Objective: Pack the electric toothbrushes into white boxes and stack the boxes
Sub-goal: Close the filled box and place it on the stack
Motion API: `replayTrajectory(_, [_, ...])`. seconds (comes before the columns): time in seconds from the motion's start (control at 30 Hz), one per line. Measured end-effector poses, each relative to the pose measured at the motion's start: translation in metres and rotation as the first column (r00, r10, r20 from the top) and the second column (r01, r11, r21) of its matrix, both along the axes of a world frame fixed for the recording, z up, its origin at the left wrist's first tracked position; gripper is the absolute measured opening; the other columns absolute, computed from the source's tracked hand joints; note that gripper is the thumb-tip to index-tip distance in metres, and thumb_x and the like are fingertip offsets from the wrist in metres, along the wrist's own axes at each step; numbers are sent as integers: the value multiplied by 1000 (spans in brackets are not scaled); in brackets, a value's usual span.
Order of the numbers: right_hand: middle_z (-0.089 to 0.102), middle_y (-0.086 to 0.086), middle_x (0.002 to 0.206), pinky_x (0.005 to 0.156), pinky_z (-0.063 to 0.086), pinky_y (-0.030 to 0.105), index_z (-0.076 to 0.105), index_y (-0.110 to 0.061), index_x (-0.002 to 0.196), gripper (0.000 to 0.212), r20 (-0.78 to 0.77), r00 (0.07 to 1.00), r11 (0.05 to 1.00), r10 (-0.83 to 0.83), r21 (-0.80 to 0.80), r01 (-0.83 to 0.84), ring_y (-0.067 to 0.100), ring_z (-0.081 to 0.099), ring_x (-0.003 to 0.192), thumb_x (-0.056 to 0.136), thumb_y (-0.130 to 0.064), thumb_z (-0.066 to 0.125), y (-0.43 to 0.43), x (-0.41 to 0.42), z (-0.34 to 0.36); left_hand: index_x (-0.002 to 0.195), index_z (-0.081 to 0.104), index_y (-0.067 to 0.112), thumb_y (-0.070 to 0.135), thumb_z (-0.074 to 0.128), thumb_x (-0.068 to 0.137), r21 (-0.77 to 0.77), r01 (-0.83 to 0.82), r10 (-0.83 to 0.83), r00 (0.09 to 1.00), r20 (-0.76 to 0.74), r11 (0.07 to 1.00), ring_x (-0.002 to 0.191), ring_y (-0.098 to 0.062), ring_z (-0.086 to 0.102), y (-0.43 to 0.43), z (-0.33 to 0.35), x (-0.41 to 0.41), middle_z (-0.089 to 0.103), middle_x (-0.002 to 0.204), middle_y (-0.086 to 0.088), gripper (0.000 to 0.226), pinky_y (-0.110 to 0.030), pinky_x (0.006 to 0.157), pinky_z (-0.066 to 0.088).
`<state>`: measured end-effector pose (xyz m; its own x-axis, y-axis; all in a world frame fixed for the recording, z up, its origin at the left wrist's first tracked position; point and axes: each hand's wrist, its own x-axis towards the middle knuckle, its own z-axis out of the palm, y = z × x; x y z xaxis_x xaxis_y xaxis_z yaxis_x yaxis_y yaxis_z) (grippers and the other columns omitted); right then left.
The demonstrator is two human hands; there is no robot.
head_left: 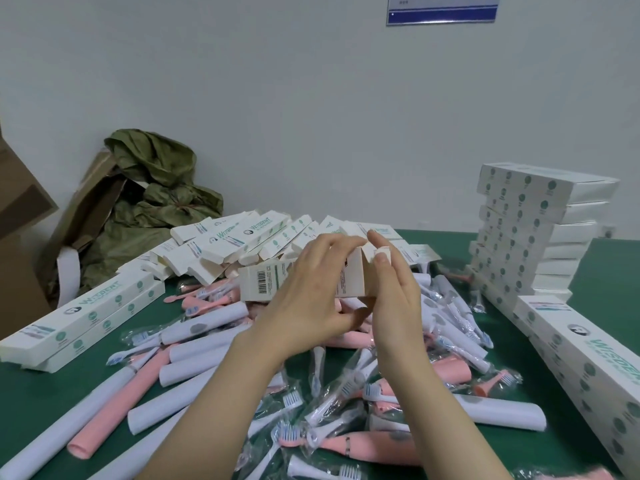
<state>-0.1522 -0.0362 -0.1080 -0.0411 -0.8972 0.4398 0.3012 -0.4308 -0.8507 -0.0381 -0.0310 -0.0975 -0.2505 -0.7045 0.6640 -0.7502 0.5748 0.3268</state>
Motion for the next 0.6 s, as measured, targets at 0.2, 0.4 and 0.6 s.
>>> replayTrajectory(0.2, [53,-17,134,105,39,22,46,-49,124,33,-280,958,991,-67,-132,30,-5,45,124,102,-26,36,-1,2,-10,120,59,15,29,65,69,-114,-106,90,986,-143,988,104,-22,53,-2,-11,2,53,111,5,53,-43,89,45])
replayTrajectory(0.4, [54,-4,134,100,43,34,39,-27,139,51,-480,854,954,-199,-296,56,9,51,121,96,-48,23,0,3,-20,117,66,18,33,57,71,-219,-123,68,968,-240,968,99,-7,50,6,-19,7,53,107,13,49,-28,83,46])
replayTrajectory(0.6, [39,-12,146,104,24,5,31,-23,146,63,-543,794,928,-274,-364,72,-3,34,131,93,-52,15,2,4,-22,116,66,17,27,61,69,-276,-137,65,965,-255,951,98,-14,54,9,-22,6,57,106,5,48,-38,82,50])
